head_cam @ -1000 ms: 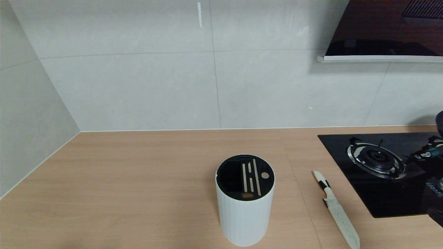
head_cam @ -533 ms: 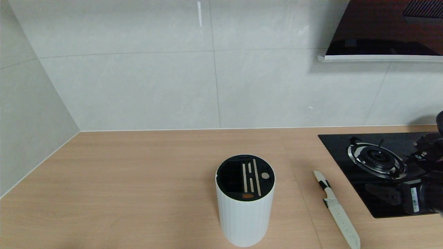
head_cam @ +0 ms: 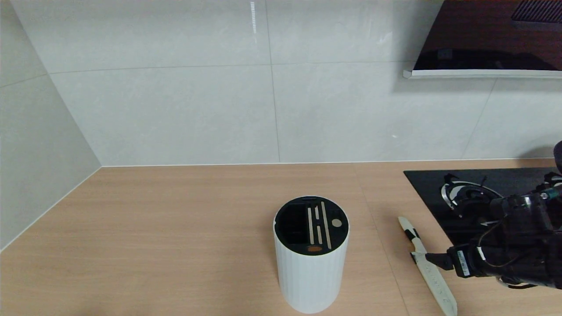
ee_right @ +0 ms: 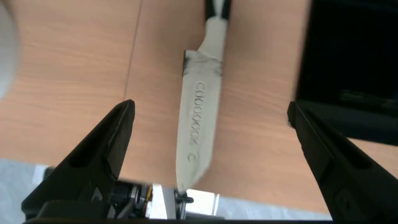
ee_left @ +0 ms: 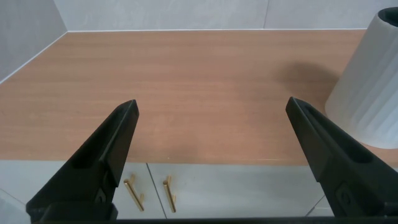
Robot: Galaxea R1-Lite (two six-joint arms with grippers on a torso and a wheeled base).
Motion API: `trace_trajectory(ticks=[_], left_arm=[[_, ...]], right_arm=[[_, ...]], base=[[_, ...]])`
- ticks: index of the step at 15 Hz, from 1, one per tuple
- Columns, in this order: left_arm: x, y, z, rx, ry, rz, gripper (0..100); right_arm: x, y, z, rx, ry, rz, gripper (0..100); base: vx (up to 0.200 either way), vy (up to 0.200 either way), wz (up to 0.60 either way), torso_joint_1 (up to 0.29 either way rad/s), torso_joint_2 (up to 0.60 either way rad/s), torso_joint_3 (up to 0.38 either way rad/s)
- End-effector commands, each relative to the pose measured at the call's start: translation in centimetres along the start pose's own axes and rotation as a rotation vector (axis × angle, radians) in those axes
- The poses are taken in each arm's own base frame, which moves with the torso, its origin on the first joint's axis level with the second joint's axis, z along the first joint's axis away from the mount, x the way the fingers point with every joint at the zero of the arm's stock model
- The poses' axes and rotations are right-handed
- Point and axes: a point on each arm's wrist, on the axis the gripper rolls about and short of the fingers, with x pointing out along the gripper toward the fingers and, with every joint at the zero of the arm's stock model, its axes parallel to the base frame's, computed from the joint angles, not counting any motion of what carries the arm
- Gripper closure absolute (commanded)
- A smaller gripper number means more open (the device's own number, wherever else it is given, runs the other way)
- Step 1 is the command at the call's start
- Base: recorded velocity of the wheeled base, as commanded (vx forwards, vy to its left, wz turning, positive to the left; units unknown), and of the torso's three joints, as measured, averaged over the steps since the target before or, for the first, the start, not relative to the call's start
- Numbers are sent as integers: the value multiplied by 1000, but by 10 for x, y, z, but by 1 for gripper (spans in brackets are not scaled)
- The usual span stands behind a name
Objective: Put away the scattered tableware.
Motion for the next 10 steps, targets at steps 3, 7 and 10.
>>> trace_trajectory(ticks=[3, 7, 10], left_arm=[[0, 0, 0, 0, 1, 1, 0], [0, 0, 0, 0, 1, 1, 0], [0, 0, 0, 0, 1, 1, 0]], right_arm=[[53, 6, -21, 100, 42, -12, 0], [72, 8, -28, 104, 32, -34, 0], [85, 13, -35, 91, 2, -62, 0]], base=[[0, 0, 0, 0, 0, 0], [0, 0, 0, 0, 0, 0], [0, 0, 0, 0, 0, 0]])
